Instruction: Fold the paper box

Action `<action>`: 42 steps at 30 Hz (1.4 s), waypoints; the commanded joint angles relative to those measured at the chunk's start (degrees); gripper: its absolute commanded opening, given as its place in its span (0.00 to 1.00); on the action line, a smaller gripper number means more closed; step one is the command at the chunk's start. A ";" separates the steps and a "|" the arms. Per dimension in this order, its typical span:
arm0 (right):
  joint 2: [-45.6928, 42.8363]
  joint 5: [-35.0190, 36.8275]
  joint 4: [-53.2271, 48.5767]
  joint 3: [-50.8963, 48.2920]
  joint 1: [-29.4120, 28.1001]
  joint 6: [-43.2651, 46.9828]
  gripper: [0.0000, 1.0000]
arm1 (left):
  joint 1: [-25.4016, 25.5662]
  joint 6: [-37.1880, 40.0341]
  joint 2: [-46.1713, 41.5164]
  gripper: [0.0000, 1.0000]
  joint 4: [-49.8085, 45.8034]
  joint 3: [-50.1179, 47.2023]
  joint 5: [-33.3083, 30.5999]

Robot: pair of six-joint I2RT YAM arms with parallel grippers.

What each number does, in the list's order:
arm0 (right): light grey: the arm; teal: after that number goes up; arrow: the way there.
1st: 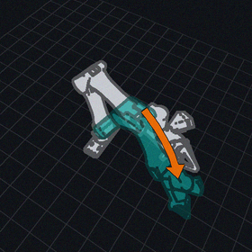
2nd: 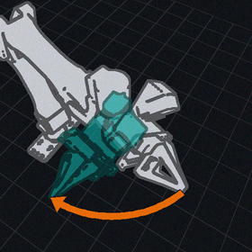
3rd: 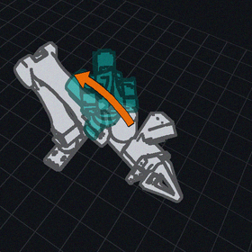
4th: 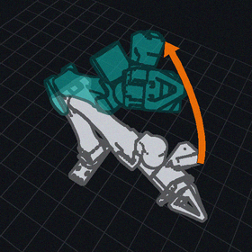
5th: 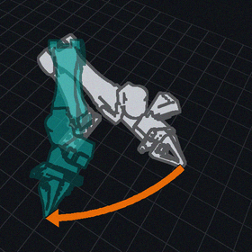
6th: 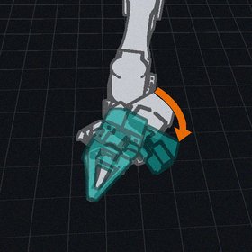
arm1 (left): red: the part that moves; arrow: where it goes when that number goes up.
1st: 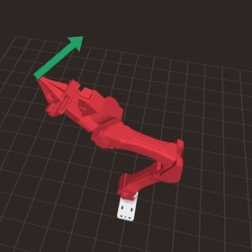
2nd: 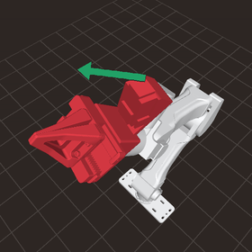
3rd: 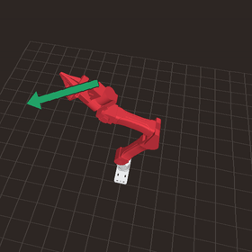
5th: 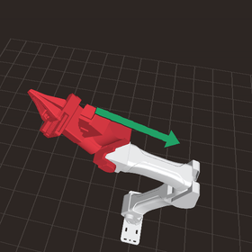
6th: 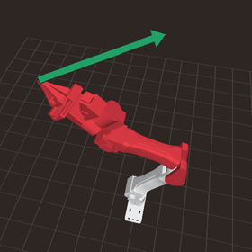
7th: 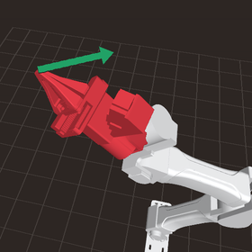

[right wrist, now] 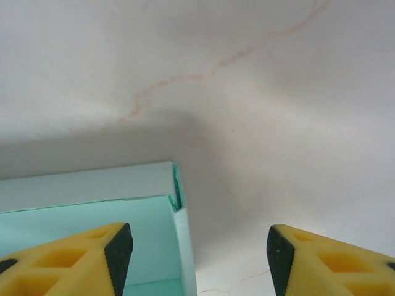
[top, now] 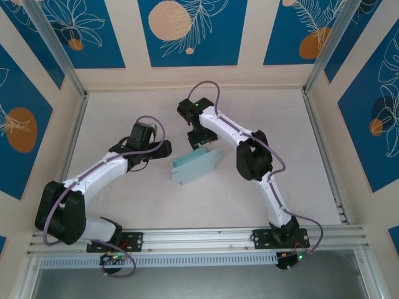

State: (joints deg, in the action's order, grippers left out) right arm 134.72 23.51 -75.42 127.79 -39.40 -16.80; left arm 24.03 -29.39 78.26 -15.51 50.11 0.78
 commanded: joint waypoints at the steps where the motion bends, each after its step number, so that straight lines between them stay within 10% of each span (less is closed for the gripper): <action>1: -1.55 -1.78 -2.27 5.19 -0.22 1.15 0.64 | -1.13 1.96 0.88 0.68 1.38 -0.19 2.68; 9: -14.81 3.86 0.88 1.64 -0.58 -3.75 0.62 | -3.21 3.19 6.31 0.49 3.56 -0.19 4.57; 23: -54.96 9.05 13.09 -47.16 -2.11 -24.12 0.44 | -4.11 4.57 16.95 0.41 6.81 3.06 7.64; 34: -53.80 4.08 25.19 -65.38 -17.91 -41.03 0.39 | -3.66 5.40 19.05 0.43 5.43 1.05 6.45; 42: -49.00 -3.45 37.29 -71.10 -17.40 -43.91 0.38 | -2.31 3.87 18.65 0.44 7.52 -2.81 6.85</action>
State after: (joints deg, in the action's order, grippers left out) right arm 84.31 23.46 -43.33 57.56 -57.78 -57.54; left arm 20.93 -24.97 96.79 -7.42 49.23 6.98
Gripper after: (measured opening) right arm 0.384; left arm 0.441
